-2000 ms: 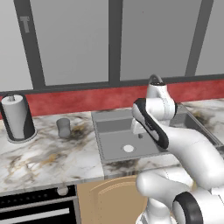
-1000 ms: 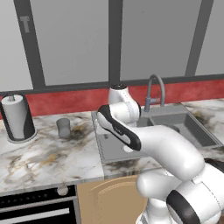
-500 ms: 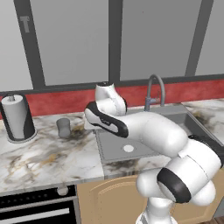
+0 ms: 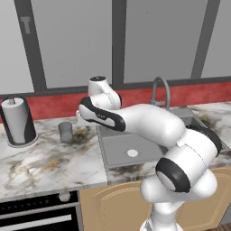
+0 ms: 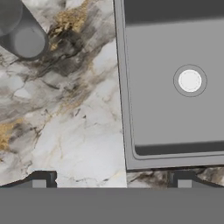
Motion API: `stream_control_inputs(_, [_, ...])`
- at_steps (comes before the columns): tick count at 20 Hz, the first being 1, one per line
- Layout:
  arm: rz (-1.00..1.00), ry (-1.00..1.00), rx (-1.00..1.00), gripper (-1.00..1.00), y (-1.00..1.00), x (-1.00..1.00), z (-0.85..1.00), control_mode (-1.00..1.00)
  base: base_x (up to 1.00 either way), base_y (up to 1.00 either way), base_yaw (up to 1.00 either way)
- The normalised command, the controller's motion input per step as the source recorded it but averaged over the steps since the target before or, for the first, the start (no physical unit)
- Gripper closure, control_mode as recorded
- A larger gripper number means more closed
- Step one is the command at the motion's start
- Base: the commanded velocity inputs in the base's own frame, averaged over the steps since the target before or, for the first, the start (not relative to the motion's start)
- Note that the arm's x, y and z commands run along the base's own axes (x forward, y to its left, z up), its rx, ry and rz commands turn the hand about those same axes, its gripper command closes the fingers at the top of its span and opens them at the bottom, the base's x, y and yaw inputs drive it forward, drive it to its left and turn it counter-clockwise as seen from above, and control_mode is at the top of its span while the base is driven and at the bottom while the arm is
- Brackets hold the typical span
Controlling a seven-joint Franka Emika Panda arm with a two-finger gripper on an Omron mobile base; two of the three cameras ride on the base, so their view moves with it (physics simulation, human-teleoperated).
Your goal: Move any existing items from the left basin to the right basin for drying. Then move the glass cup from the counter to the left basin of the sink for washing.
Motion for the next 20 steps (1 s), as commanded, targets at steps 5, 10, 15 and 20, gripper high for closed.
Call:
stream_control_inputs(5, [0.0,0.0,0.0,-1.0,0.13,0.17,-0.01,-1.0,0.0,0.0,0.0])
stream_control_inputs(10, [0.0,0.0,0.0,-1.0,0.0,0.18,-0.03,-1.0,0.0,0.0,0.0])
stream_control_inputs(15, [0.0,0.0,0.0,-1.0,0.03,0.21,-0.04,-1.0,0.0,0.0,0.0])
stream_control_inputs(20, [0.0,0.0,0.0,-1.0,0.07,0.13,-0.15,-1.0,0.0,0.0,0.0])
